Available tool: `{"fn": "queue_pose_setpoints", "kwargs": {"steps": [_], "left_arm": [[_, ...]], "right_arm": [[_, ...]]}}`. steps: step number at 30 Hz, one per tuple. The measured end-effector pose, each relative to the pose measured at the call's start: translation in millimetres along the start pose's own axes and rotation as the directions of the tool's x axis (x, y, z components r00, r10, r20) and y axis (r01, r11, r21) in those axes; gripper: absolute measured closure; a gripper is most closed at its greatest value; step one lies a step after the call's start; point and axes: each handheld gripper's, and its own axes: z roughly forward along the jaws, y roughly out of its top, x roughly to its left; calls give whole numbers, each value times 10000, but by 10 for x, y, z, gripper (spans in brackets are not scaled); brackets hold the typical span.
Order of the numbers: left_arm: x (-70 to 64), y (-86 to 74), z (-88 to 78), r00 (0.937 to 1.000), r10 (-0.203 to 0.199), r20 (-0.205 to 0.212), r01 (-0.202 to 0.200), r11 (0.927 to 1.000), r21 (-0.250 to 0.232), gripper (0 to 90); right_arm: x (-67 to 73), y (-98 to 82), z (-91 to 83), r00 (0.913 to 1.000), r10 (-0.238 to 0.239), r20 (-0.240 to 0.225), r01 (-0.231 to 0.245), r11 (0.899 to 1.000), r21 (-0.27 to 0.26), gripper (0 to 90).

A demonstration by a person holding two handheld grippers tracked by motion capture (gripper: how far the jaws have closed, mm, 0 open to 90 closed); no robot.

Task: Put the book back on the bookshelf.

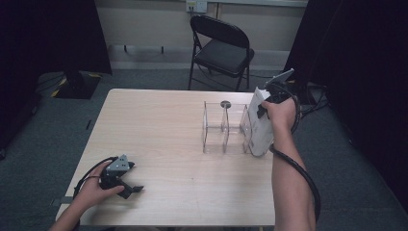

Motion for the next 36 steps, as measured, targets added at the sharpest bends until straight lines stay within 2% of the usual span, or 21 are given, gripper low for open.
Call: {"fn": "queue_pose_setpoints", "kwargs": {"steps": [13, 16, 20, 30, 36], "left_arm": [[0, 0, 0, 10000, -3, 0, 3, 10000, -3, 0], [0, 0, 1, 10000, 0, 7, 0, 10000, -13, 0], [4, 3, 6, 10000, -1, 65, 2, 10000, -22, 0], [5, 6, 7, 10000, -9, 63, 9, 10000, 6, 0], [4, 4, 11, 10000, -19, 77, 19, 10000, -57, 0]], "right_arm": [[-5, 3, -3, 9999, -75, -97, 76, 9999, 105, 457], [-19, -6, -7, 10000, -61, -79, 61, 9999, 91, 422], [-35, -28, 9, 9995, -45, -297, 49, 9999, 132, 400], [-38, -64, -11, 9994, -183, -299, 187, 9997, 132, 340], [-41, -89, -42, 9994, -315, -130, 315, 9995, -22, 303]]}}
